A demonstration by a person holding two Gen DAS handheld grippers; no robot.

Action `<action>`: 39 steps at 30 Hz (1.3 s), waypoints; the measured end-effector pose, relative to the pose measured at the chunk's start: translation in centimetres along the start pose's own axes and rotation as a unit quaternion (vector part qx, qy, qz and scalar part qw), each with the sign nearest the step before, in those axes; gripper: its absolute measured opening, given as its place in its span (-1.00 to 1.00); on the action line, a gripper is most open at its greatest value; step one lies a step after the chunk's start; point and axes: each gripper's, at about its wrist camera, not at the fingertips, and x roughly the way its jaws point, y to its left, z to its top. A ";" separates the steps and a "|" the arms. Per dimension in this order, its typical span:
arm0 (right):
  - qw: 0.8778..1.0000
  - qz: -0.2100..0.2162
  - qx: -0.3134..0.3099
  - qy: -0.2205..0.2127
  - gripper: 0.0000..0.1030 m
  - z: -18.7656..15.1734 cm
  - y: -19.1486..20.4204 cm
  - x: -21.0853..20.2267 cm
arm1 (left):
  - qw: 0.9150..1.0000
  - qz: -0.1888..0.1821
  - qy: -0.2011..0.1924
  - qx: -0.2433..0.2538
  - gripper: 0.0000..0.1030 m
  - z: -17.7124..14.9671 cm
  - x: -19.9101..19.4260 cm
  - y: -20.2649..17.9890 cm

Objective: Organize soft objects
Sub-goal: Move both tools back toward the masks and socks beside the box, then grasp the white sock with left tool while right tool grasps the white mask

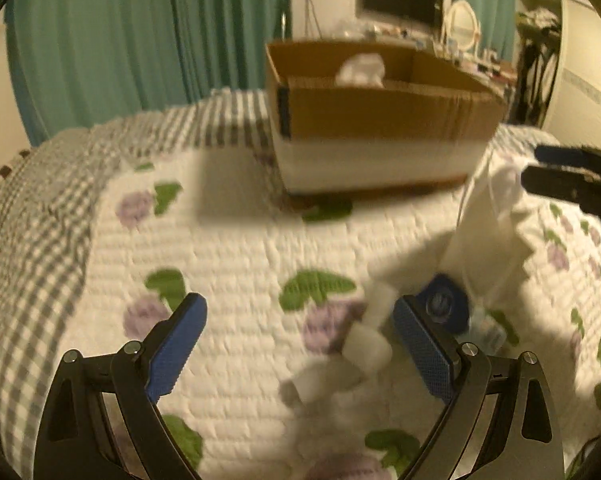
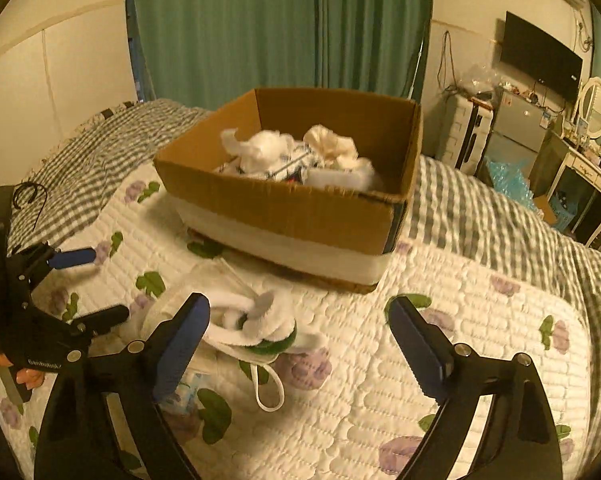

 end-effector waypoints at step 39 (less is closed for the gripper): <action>1.000 0.013 -0.009 -0.004 -0.78 0.9 3.5 -3.6 | 0.999 -0.023 0.005 0.041 -0.50 -0.4 -4.8 -3.1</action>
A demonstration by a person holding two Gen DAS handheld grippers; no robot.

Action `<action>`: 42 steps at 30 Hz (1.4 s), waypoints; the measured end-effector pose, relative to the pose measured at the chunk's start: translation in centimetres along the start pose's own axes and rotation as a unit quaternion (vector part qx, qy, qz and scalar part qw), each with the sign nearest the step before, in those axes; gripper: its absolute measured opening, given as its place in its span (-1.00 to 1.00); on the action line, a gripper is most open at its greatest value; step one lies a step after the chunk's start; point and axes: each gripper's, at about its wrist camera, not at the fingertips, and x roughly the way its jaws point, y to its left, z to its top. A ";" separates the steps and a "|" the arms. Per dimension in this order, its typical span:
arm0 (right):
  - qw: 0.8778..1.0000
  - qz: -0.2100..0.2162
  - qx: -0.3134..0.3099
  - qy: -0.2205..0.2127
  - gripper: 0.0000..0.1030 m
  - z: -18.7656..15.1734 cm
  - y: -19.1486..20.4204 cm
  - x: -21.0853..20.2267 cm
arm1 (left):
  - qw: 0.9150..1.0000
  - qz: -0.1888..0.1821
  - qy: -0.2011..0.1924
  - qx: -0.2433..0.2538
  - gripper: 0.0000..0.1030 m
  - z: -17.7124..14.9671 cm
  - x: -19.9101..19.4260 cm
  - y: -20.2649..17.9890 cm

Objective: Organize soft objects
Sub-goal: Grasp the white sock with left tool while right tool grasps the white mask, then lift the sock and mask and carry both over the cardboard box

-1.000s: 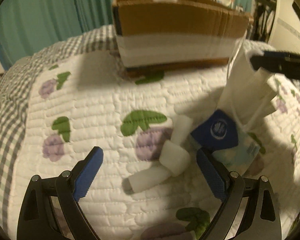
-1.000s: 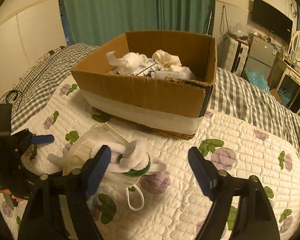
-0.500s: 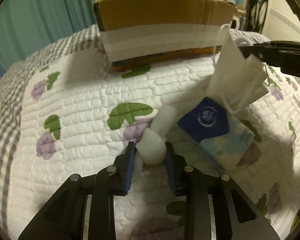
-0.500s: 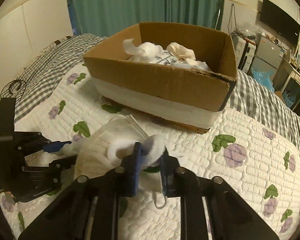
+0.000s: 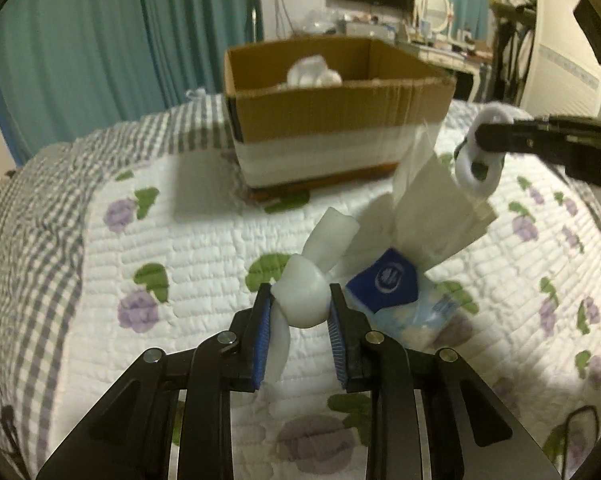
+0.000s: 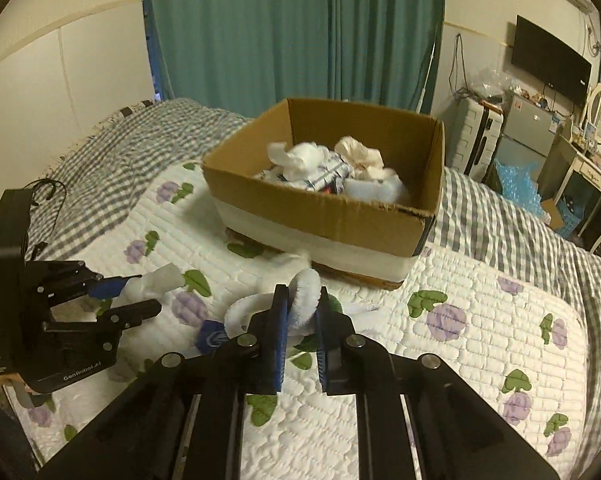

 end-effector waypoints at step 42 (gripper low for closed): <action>0.975 -0.040 0.001 -0.221 -0.77 7.0 0.8 -14.8 | 0.978 0.007 -0.202 -0.048 -0.49 11.9 -11.5 2.2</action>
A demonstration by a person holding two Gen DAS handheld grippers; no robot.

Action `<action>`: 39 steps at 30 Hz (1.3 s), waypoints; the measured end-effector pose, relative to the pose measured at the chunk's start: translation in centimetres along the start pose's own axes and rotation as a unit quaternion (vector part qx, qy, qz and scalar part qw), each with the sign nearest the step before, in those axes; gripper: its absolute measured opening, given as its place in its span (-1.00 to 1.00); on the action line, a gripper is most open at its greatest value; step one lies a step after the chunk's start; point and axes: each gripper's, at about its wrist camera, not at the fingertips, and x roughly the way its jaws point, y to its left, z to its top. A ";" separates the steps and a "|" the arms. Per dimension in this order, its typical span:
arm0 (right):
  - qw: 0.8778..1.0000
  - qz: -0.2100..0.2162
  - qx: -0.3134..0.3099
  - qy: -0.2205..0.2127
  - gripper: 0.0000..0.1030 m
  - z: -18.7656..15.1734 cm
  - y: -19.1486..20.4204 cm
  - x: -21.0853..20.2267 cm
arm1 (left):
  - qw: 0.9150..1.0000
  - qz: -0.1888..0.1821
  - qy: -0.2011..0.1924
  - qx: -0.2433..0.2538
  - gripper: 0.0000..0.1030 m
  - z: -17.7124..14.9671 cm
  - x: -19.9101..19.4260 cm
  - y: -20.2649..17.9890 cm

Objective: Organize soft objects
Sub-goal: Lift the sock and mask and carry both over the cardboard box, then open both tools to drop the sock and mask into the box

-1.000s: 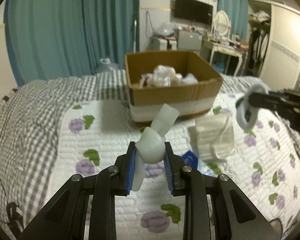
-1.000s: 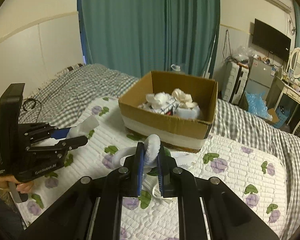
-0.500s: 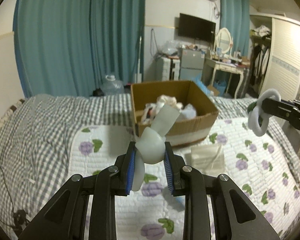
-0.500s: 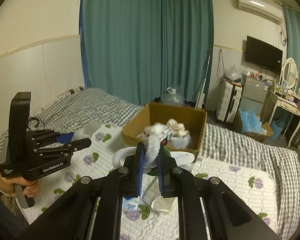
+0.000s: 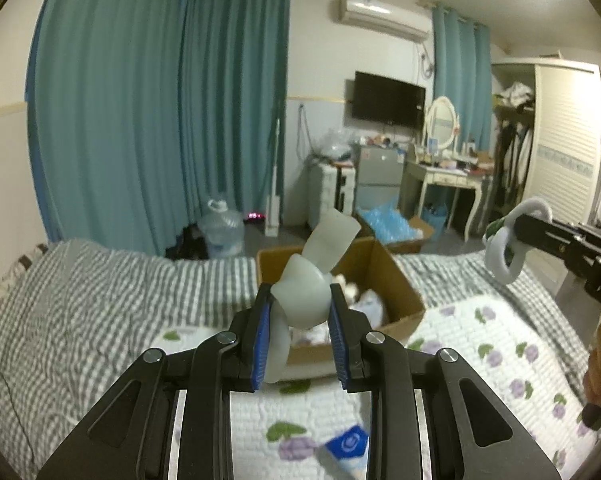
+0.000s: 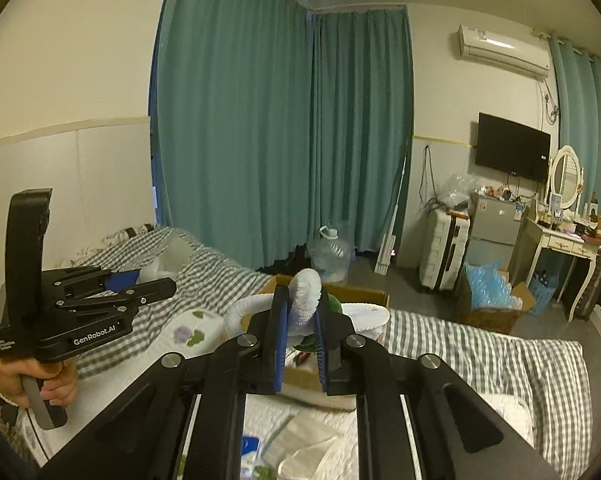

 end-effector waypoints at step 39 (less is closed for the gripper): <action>0.992 -0.054 -0.013 0.114 -0.77 -3.1 -5.2 21.8 | 0.998 0.019 0.065 0.013 -0.48 2.0 18.8 -0.5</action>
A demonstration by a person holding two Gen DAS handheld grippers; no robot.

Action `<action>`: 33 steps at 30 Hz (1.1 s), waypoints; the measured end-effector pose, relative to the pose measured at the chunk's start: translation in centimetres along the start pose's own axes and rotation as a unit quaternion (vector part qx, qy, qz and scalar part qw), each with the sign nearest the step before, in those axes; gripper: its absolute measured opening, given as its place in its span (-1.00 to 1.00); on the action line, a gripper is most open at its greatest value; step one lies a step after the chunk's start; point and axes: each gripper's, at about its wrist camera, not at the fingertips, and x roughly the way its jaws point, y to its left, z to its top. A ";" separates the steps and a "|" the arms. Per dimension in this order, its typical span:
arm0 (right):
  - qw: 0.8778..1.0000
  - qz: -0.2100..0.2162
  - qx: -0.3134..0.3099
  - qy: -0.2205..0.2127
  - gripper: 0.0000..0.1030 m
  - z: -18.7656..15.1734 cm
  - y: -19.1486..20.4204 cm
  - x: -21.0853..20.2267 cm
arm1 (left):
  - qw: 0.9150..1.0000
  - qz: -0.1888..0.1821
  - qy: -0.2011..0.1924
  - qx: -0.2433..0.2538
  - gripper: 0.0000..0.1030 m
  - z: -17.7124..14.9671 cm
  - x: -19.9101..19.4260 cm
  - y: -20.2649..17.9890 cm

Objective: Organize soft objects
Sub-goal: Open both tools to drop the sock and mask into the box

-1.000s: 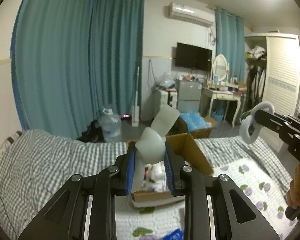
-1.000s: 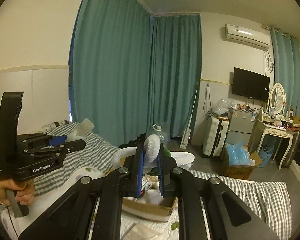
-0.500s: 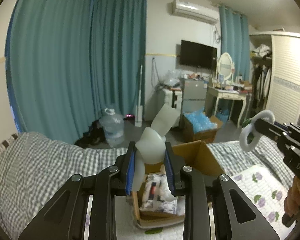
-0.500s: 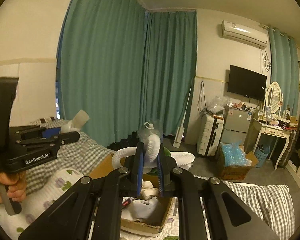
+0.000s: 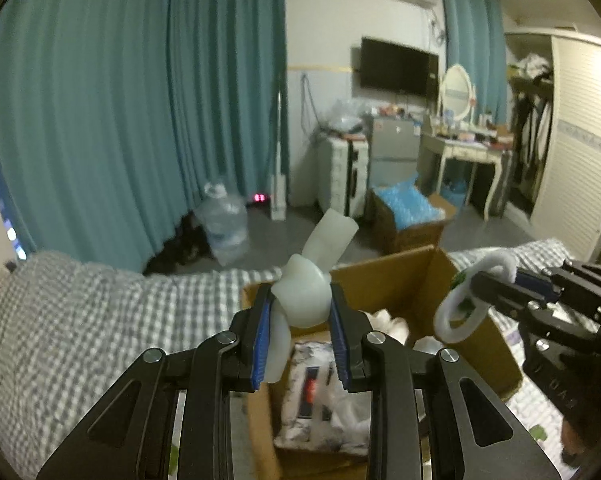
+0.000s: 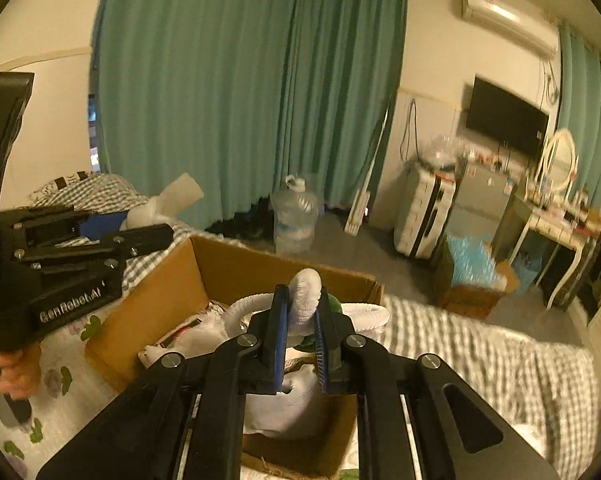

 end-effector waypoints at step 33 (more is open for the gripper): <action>0.999 0.000 0.003 0.034 0.34 -0.6 -0.8 0.3 | 0.995 0.002 0.089 -0.036 0.35 -0.7 2.7 -0.5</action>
